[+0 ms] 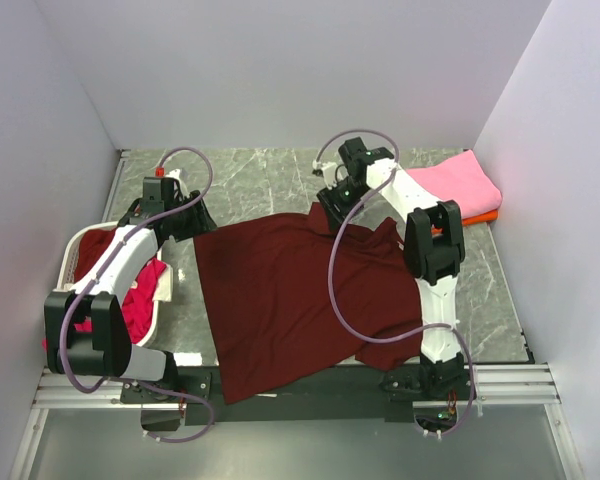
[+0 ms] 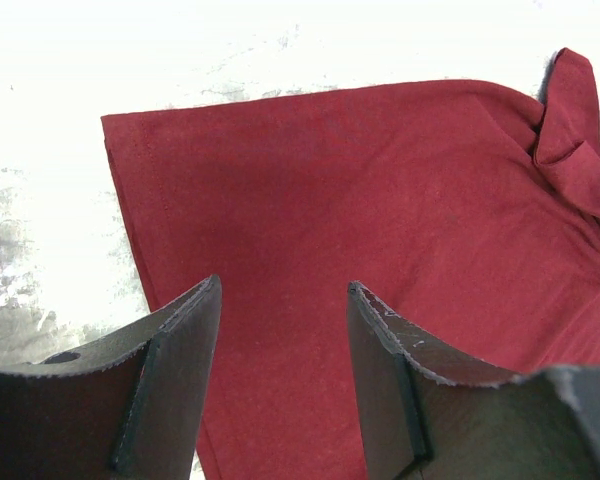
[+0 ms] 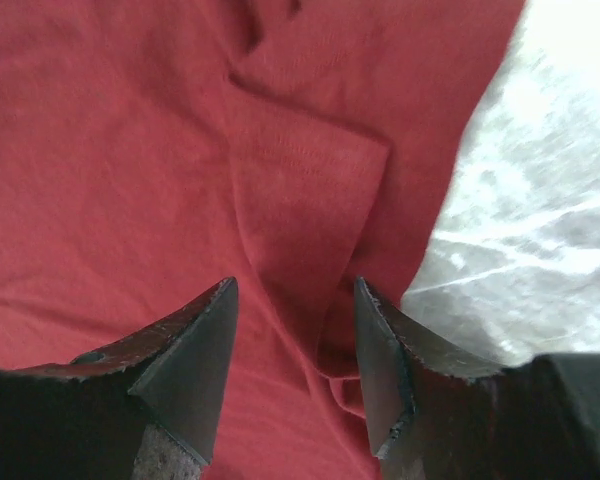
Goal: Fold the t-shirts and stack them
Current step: Flatten the tshirt out
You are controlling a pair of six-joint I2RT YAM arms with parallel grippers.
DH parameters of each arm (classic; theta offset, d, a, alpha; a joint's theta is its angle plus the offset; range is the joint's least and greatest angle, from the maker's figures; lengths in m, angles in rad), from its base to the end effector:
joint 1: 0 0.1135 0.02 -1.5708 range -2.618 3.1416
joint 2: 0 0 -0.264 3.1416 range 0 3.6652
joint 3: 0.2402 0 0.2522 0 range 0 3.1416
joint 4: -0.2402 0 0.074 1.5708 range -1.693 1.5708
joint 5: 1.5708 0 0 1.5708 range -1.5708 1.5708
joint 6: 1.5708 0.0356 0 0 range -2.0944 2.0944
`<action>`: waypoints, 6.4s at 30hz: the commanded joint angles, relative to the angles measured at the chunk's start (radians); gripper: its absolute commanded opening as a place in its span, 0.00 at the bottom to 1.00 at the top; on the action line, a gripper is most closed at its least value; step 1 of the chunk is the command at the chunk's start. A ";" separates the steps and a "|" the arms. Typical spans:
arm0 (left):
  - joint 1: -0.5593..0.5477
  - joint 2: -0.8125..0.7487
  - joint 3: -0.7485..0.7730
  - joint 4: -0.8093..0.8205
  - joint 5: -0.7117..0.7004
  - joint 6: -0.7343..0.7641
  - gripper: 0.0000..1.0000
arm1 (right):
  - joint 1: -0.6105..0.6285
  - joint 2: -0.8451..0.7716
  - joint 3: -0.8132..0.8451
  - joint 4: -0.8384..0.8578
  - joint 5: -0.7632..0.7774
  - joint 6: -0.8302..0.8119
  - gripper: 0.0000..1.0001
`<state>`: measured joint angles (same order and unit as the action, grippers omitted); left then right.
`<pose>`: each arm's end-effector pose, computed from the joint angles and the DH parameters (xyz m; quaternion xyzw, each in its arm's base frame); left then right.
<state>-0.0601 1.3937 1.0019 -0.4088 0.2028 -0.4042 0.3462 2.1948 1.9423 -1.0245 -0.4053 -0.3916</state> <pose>0.2976 -0.0251 0.2571 -0.1204 0.9149 -0.1773 0.3421 0.4254 0.1684 0.2225 -0.3769 0.8932 0.1958 0.1479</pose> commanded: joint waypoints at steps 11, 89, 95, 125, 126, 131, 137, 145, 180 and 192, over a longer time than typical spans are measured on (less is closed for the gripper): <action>0.000 -0.036 -0.003 0.025 0.010 0.018 0.59 | 0.022 -0.216 -0.255 0.076 -0.035 -0.044 0.37; 0.000 -0.050 0.000 0.021 0.006 0.025 0.59 | 0.435 -0.139 -0.407 0.350 0.281 -0.070 0.47; 0.000 -0.050 -0.002 0.022 0.007 0.025 0.59 | 0.425 -0.121 -0.408 0.353 0.287 -0.067 0.46; 0.000 -0.041 -0.003 0.022 0.004 0.025 0.59 | 0.367 -0.158 -0.365 0.307 0.195 -0.056 0.36; 0.000 -0.041 -0.003 0.022 0.004 0.025 0.59 | 0.366 -0.156 -0.362 0.300 0.194 -0.058 0.35; 0.000 -0.042 -0.005 0.022 0.004 0.025 0.58 | 0.356 -0.150 -0.356 0.299 0.191 -0.059 0.31; 0.000 -0.041 -0.003 0.022 0.004 0.025 0.58 | 0.350 -0.138 -0.353 0.293 0.191 -0.062 0.28; 0.000 -0.039 -0.005 0.022 0.006 0.024 0.58 | 0.349 -0.113 -0.348 0.277 0.171 -0.064 0.30; 0.000 -0.019 -0.005 0.021 -0.002 0.024 0.58 | 0.240 -0.198 -0.353 0.267 0.123 -0.072 0.14; 0.000 -0.022 -0.003 0.021 0.000 0.027 0.58 | 0.232 -0.190 -0.352 0.264 0.128 -0.073 0.17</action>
<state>-0.0601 1.3720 1.0016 -0.4088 0.2028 -0.4034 0.5842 2.0235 1.5581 -0.7498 -0.2741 -0.4618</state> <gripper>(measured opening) 0.584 0.181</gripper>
